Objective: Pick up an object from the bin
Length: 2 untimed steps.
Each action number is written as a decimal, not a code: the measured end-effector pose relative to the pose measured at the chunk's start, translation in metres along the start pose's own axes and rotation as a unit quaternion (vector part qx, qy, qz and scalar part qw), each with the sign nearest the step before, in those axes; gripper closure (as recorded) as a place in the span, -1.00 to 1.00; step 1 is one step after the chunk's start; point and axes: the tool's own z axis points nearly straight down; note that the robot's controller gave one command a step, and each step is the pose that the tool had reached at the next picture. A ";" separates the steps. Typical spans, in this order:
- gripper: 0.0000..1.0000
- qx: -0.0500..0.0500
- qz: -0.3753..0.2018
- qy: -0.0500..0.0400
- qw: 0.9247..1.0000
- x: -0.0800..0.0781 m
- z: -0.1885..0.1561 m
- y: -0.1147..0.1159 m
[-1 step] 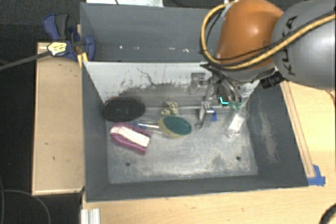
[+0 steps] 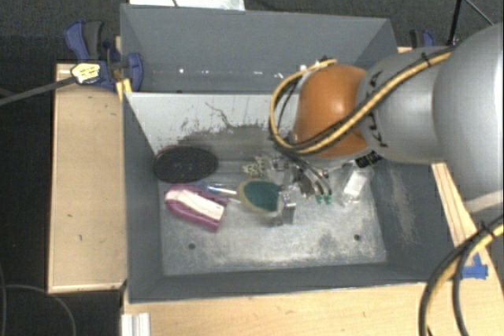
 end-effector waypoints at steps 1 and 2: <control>1.00 -0.001 0.001 -0.003 1.000 -0.002 -0.004 0.001; 1.00 -0.002 0.010 -0.002 1.000 0.005 -0.115 0.023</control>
Offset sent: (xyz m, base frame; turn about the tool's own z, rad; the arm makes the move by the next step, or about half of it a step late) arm 0.0000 0.0000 0.0000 0.0000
